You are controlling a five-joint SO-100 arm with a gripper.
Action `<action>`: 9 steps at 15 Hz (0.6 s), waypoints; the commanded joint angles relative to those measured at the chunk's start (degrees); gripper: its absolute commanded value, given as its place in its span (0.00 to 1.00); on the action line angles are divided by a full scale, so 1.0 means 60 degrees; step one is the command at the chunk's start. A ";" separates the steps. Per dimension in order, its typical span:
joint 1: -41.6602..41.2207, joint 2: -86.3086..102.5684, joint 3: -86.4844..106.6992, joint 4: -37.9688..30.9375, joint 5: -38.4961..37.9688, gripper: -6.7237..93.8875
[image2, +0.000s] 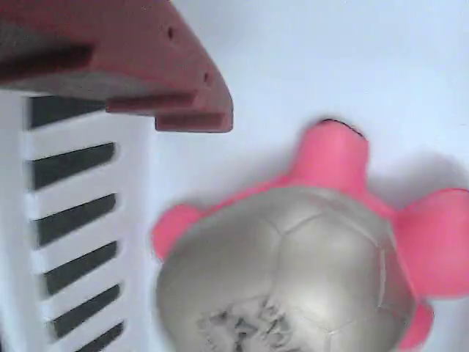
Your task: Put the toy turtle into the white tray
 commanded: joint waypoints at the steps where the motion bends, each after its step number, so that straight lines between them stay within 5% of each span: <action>1: 0.0015 0.3223 0.0894 0.0029 -0.0015 0.06; 9: 0.3252 1.2231 0.9360 -0.2783 -0.2109 0.06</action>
